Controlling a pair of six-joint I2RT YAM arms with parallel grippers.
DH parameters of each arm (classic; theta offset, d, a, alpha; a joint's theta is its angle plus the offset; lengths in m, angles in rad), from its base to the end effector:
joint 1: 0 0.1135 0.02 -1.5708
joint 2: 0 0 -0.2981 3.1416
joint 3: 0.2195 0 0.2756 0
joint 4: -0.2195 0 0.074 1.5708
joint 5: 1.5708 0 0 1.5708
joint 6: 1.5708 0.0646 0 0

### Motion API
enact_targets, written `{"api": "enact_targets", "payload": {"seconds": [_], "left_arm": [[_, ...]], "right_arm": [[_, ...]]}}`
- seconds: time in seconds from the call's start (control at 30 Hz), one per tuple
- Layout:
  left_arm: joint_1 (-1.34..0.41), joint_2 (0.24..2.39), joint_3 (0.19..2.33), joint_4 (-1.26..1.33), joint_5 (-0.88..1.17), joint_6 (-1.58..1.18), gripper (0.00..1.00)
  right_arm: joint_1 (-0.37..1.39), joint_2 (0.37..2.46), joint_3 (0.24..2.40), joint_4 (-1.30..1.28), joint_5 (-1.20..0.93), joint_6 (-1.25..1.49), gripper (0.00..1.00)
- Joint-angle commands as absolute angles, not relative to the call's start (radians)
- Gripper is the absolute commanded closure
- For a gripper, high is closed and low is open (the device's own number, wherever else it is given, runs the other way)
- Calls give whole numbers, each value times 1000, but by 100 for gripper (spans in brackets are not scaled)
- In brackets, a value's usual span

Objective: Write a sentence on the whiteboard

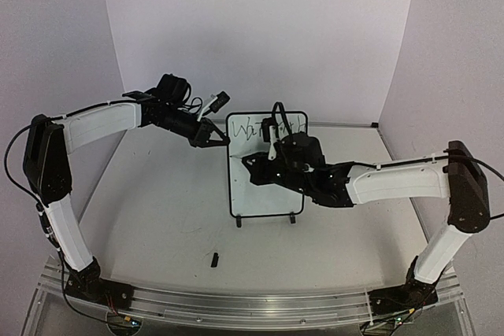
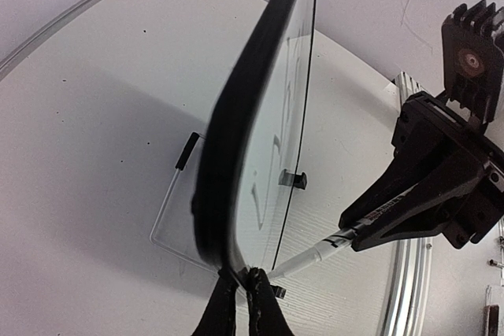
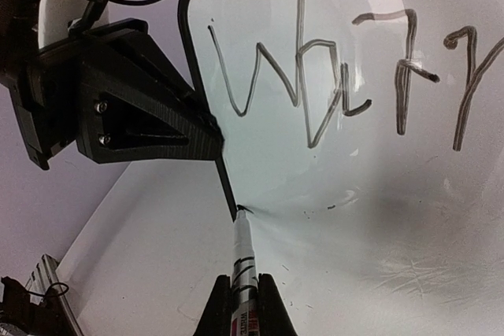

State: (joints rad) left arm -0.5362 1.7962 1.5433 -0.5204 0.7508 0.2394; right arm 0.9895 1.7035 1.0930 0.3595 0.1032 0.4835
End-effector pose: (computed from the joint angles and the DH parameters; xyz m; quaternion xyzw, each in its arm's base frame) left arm 0.3633 -0.2672 0.3102 0.4560 0.7399 -0.3876 0.3073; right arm 0.2517 0.3709 0.2696 -0.1669 0.7718 0.3810 0.4809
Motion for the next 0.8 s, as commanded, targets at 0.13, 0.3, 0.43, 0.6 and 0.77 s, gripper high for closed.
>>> {"api": "enact_targets", "payload": {"seconds": [0.13, 0.3, 0.43, 0.6, 0.77], "left_arm": [[-545, 1774, 1526, -574, 689, 300, 100], [-544, 1773, 1527, -574, 688, 299, 100], [-545, 1773, 1528, -574, 688, 299, 100], [-546, 1775, 1528, -574, 686, 299, 100], [-545, 1773, 1528, -574, 686, 299, 100]], "right_arm": [[983, 1715, 1051, 364, 133, 537, 100], [983, 1721, 1040, 363, 101, 548, 100], [983, 1713, 1046, 367, 86, 537, 100], [987, 1657, 1031, 431, 36, 507, 100], [994, 1626, 1039, 446, 45, 480, 100]]}}
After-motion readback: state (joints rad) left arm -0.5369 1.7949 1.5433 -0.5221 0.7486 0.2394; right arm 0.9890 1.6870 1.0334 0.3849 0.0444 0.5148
